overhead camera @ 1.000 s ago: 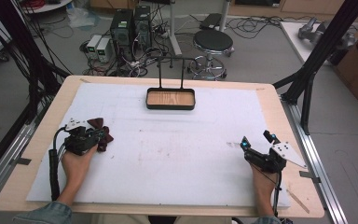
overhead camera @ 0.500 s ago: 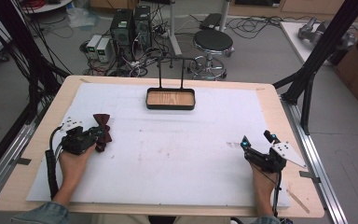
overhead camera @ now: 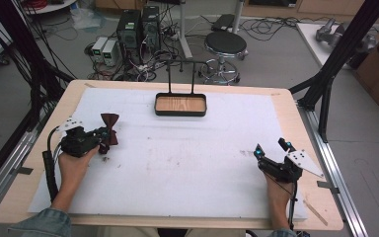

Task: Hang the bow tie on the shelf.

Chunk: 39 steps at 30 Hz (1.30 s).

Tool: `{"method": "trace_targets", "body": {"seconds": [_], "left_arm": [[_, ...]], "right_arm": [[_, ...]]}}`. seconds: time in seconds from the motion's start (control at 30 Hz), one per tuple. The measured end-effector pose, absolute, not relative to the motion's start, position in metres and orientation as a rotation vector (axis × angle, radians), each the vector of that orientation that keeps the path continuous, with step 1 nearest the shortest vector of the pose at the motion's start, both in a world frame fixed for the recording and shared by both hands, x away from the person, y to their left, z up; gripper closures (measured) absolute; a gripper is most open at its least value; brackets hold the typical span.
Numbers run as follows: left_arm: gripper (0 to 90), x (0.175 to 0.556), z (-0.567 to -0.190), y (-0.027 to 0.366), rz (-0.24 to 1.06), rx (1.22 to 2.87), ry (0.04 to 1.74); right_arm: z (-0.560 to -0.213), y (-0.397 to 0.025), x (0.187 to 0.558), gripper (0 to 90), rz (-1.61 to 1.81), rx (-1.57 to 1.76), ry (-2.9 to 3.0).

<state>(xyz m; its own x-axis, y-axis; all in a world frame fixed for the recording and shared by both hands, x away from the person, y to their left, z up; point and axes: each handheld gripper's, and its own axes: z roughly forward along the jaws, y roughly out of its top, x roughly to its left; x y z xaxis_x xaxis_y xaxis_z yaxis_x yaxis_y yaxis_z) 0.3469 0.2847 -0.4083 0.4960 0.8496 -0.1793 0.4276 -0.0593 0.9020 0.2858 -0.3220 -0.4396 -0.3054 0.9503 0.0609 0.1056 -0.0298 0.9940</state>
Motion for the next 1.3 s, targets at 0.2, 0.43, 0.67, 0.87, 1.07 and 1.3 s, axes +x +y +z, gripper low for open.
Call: {"method": "trace_targets", "body": {"seconds": [0.2, 0.43, 0.67, 0.87, 1.07, 1.3], "left_arm": [[80.8, 0.352, -0.397, 0.283, 0.49, 1.687, 1.073], [80.8, 0.361, -0.385, 0.278, 0.474, 1.713, 1.001], [80.8, 0.371, -0.368, 0.27, 0.473, 1.743, 0.945], [80.8, 0.38, -0.351, 0.26, 0.477, 1.756, 0.882], [80.8, 0.389, -0.336, 0.247, 0.479, 1.79, 0.808], [80.8, 0.401, -0.322, 0.23, 0.455, 1.807, 0.747]], "right_arm": [[-0.44, -0.322, 0.286, 11.2, 1.426, 1.152, 1.498], [-0.44, -0.322, 0.286, 11.2, 1.426, 1.155, 1.501], [-0.44, -0.322, 0.286, 11.2, 1.424, 1.157, 1.506], [-0.44, -0.322, 0.287, 11.2, 1.425, 1.154, 1.509], [-0.441, -0.322, 0.287, 11.3, 1.43, 1.158, 1.509], [-0.44, -0.322, 0.287, 11.2, 1.43, 1.161, 1.51]]}}
